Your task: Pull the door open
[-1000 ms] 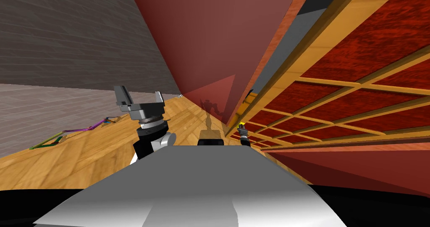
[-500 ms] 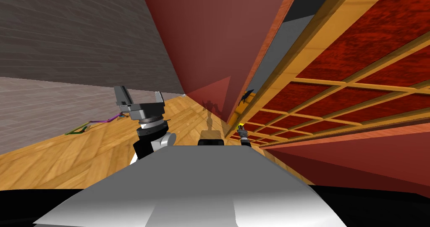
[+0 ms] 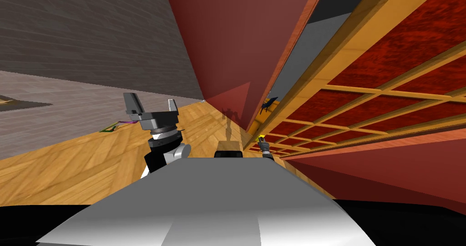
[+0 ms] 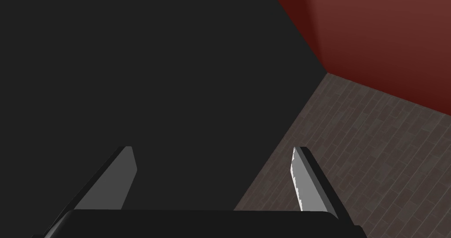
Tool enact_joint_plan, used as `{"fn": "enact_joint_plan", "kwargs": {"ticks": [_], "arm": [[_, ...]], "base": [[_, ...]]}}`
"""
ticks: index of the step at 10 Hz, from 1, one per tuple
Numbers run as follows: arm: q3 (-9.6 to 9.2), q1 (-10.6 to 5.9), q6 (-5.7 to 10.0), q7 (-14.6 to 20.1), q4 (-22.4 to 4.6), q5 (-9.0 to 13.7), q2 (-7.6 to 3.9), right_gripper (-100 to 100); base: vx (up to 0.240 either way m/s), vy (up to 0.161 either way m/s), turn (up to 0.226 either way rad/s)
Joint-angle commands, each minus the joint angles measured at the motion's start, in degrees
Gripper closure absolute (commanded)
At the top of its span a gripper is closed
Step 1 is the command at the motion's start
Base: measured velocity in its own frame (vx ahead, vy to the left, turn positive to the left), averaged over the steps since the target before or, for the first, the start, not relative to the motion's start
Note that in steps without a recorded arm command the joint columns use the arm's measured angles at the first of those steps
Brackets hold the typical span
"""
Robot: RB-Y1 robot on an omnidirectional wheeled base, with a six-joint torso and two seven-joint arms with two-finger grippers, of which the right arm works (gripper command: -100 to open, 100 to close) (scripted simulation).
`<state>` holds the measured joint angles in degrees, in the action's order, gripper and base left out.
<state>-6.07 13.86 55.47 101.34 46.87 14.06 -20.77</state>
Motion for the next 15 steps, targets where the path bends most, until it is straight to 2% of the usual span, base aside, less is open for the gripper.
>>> {"fn": "enact_joint_plan", "kwargs": {"ticks": [1, 3, 4, 11, 13, 14, 15], "arm": [[-0.96, 1.09, 1.72, 1.4, 0.2, -0.69, -1.03, 100], [-1.73, 1.81, 3.05, 2.51, 0.06, -1.26, -1.9, 100], [-1.52, 1.44, 2.64, 2.06, -0.16, -1.11, -1.54, 100], [-3.45, 2.59, 7.88, 5.44, -2.95, -2.89, -4.04, 100], [-3.83, 2.78, 9.0, 6.13, -3.53, -3.25, -4.59, 100], [-3.73, 2.56, 8.58, 5.89, -3.76, -3.15, -4.38, 100], [-4.02, 2.66, 9.45, 6.32, -4.46, -3.42, -4.62, 100]], "base": [[-0.242, -0.073, 0.148], [-0.255, -0.03, 0.102], [-0.105, -0.011, 0.017], [-0.215, -0.047, 0.145], [-0.199, -0.04, 0.117], [-0.082, -0.021, 0.024], [-0.125, -0.034, 0.128]]}}
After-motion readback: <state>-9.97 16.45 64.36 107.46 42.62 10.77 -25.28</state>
